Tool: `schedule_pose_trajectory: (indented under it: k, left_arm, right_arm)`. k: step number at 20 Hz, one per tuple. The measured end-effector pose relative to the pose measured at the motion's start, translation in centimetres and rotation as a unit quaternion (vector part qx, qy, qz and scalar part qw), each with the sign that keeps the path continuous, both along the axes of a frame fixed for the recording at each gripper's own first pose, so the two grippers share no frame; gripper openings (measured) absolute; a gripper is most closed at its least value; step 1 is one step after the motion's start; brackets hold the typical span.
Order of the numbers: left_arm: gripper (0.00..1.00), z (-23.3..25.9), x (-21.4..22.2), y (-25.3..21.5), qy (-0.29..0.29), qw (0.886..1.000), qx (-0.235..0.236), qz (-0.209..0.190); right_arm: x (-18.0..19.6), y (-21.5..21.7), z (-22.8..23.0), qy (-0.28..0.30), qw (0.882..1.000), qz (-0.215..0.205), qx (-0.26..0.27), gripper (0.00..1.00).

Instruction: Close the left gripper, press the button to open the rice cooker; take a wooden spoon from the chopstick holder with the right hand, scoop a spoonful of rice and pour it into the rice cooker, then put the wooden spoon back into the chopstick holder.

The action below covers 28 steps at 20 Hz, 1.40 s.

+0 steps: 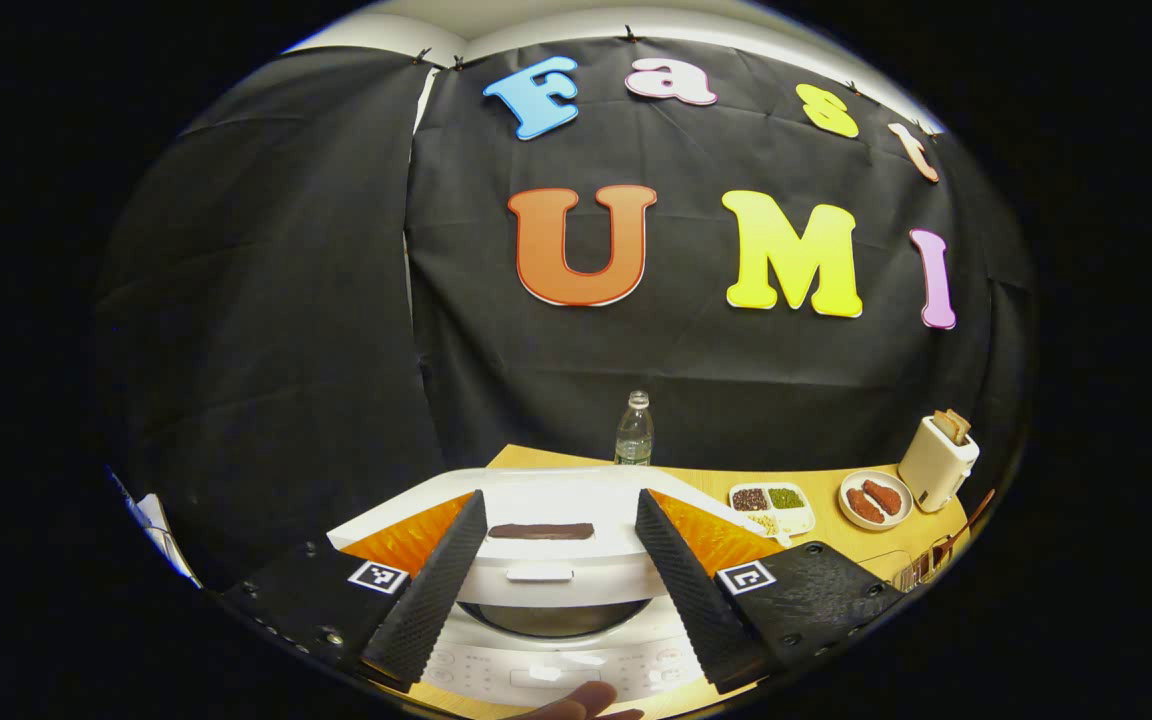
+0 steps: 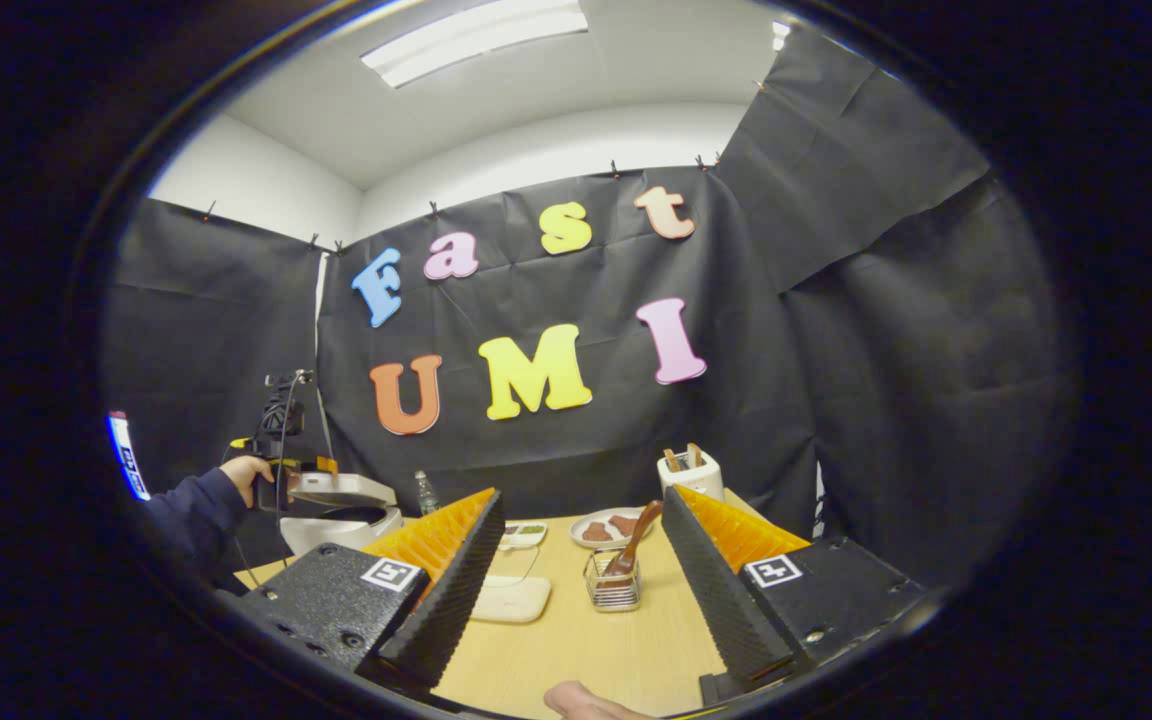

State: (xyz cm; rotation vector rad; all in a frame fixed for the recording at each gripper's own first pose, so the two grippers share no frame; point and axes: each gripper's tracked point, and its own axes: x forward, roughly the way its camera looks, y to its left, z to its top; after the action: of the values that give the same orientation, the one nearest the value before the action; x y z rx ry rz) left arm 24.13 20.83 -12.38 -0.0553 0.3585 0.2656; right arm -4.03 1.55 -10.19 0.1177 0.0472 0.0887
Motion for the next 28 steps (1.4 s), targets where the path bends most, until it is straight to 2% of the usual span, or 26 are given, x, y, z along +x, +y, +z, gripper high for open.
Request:
schedule_pose_trajectory:
  k: [5, 12, 17, 28]
  left_arm:
    - [0.97, -1.0, -0.4, -0.2, 0.016, 1.0, -0.006, 0.0]
    - [0.97, -5.1, -2.3, -0.7, 0.074, 0.997, -0.015, -0.007]
    - [0.98, -7.3, -3.0, -1.1, 0.109, 0.994, -0.025, -0.003]
    - [0.99, -8.4, -3.2, -1.2, 0.116, 0.993, -0.029, -0.001]
  right_arm:
    - [-0.8, 0.0, 0.0, -0.002, 1.0, -0.001, -0.002, 1.0]
    - [-1.7, 0.7, -1.0, 0.009, 1.0, 0.007, 0.002, 0.98]
    - [-1.7, 1.4, -2.1, 0.023, 1.0, 0.007, 0.0, 1.0]
    - [-2.0, 2.6, -3.2, 0.036, 0.999, 0.011, -0.006, 0.99]
